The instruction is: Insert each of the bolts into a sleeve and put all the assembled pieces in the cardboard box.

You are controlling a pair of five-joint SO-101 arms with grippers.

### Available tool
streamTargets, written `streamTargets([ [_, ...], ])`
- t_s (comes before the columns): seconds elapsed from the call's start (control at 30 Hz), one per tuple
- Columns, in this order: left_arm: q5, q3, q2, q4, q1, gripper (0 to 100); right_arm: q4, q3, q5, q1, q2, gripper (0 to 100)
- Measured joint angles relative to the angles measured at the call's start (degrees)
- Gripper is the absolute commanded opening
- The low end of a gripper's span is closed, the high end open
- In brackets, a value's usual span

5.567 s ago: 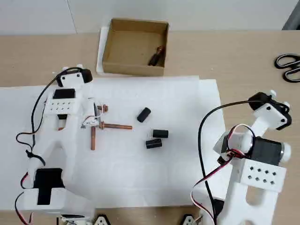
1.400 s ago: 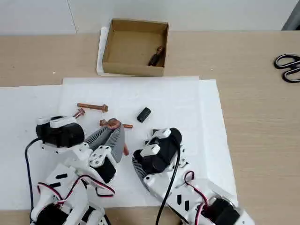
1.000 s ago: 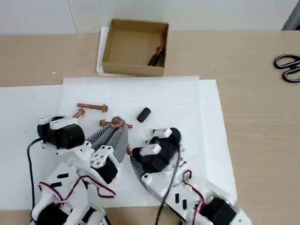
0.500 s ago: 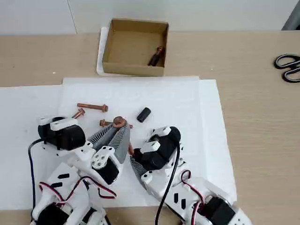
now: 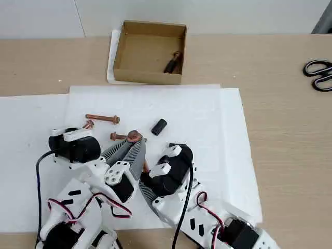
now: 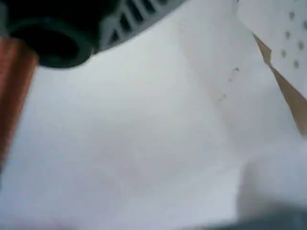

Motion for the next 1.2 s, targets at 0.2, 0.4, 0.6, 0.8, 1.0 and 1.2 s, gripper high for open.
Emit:
streamTargets([
  [0.2,0.0,0.0,-0.1,0.0,0.0,1,0.0,0.0,0.0,1.6,0.0,0.2],
  [0.4,0.0,0.0,-0.3,0.5,0.0,1,0.0,0.0,0.0,1.8,0.0,0.2],
  [0.6,0.0,0.0,-0.4,1.2,0.4,1,0.0,0.0,0.0,1.8,0.0,0.2],
  [0.8,0.0,0.0,-0.9,5.4,2.6,1,-2.7,0.1,-0.2,1.8,0.1,0.2],
  [1.0,-0.7,-0.1,-0.9,8.4,3.4,1,-3.1,0.1,-0.2,4.3,0.1,0.2],
  [1.2,-3.4,-1.4,-1.0,12.6,3.7,1,-3.1,0.1,0.0,5.0,0.1,0.2],
])
